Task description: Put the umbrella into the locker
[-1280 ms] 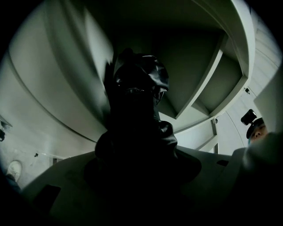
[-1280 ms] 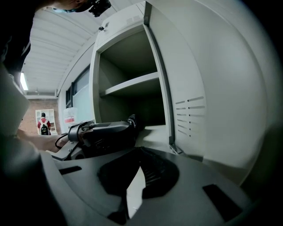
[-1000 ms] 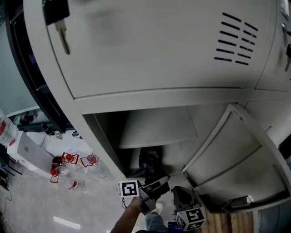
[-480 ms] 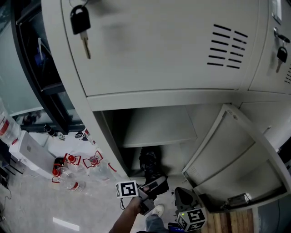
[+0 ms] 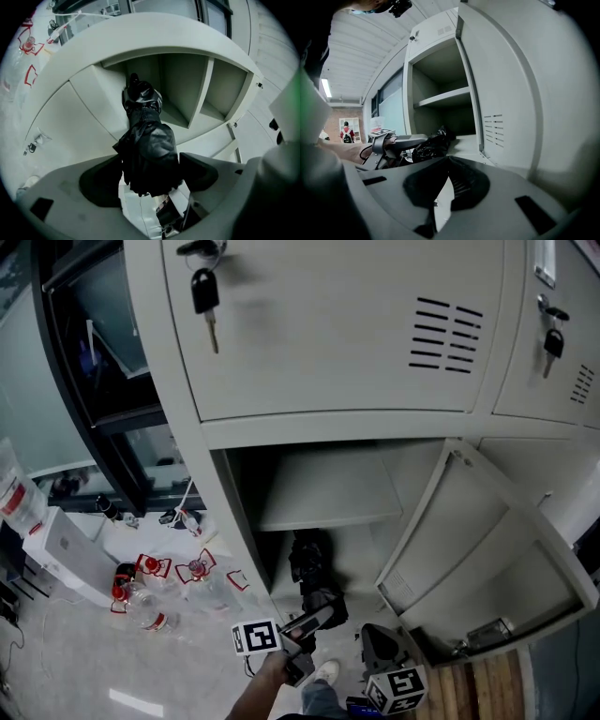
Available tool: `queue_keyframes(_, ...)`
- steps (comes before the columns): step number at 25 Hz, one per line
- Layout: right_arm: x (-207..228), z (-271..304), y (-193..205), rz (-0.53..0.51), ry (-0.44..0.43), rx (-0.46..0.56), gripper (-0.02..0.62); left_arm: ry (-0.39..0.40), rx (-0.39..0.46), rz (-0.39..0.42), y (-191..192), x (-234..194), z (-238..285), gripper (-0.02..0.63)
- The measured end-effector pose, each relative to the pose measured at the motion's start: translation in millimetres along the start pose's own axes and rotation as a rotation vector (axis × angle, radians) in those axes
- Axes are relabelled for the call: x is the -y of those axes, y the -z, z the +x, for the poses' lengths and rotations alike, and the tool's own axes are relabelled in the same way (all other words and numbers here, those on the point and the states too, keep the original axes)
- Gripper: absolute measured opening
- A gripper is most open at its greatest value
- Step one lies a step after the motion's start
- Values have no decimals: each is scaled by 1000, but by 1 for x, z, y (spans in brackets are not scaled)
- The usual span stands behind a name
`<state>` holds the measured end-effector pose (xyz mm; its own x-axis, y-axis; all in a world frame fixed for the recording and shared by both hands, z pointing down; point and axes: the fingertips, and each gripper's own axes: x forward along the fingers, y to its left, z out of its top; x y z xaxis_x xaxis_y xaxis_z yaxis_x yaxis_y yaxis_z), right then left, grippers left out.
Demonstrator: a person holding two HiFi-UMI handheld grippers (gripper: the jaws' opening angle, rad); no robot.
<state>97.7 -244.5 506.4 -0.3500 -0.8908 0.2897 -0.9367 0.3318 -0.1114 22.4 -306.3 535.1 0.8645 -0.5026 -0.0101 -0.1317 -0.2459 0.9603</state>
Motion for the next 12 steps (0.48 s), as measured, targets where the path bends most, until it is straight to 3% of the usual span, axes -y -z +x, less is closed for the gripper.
queue_keyframes(3, -4, -6, -1, -5, 3, 5, 2, -34, 0, 61, 8, 3, -14, 354)
queue_keyframes(9, -18, -16, -8, -5, -18, 47, 2, -131, 17, 281, 19, 10, -41, 348)
queue_keyframes(12, -26, -20, -10, -33, -24, 55, 2, -182, 74, 375, 12, 13, -58, 273)
